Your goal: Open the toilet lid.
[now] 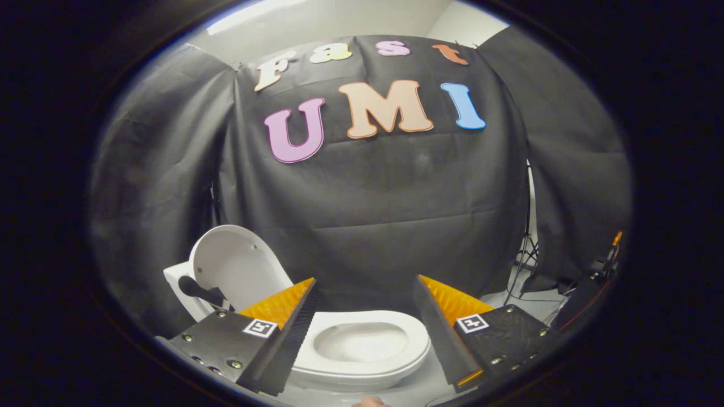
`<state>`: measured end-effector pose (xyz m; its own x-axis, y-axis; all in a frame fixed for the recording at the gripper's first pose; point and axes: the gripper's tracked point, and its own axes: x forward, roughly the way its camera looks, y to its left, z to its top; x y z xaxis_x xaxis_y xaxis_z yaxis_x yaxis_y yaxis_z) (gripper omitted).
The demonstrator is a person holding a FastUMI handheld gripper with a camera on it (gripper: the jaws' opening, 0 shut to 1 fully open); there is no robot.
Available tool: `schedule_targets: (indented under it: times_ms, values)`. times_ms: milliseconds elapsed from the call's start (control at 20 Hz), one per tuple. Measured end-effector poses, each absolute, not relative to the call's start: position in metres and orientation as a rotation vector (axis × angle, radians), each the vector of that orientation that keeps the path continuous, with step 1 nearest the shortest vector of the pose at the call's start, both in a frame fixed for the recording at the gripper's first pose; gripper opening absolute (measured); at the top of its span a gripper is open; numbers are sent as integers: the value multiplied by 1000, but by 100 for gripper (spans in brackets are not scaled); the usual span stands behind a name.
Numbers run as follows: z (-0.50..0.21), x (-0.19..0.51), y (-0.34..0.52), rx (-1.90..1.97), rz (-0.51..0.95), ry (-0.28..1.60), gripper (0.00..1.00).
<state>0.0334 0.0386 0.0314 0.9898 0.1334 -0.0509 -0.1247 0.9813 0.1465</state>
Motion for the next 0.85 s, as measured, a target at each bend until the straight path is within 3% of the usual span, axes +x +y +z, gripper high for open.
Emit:
schedule_targets:
  times_ms: [850]
  values:
    - [35, 31, 47, 54, 141, 35, 99]
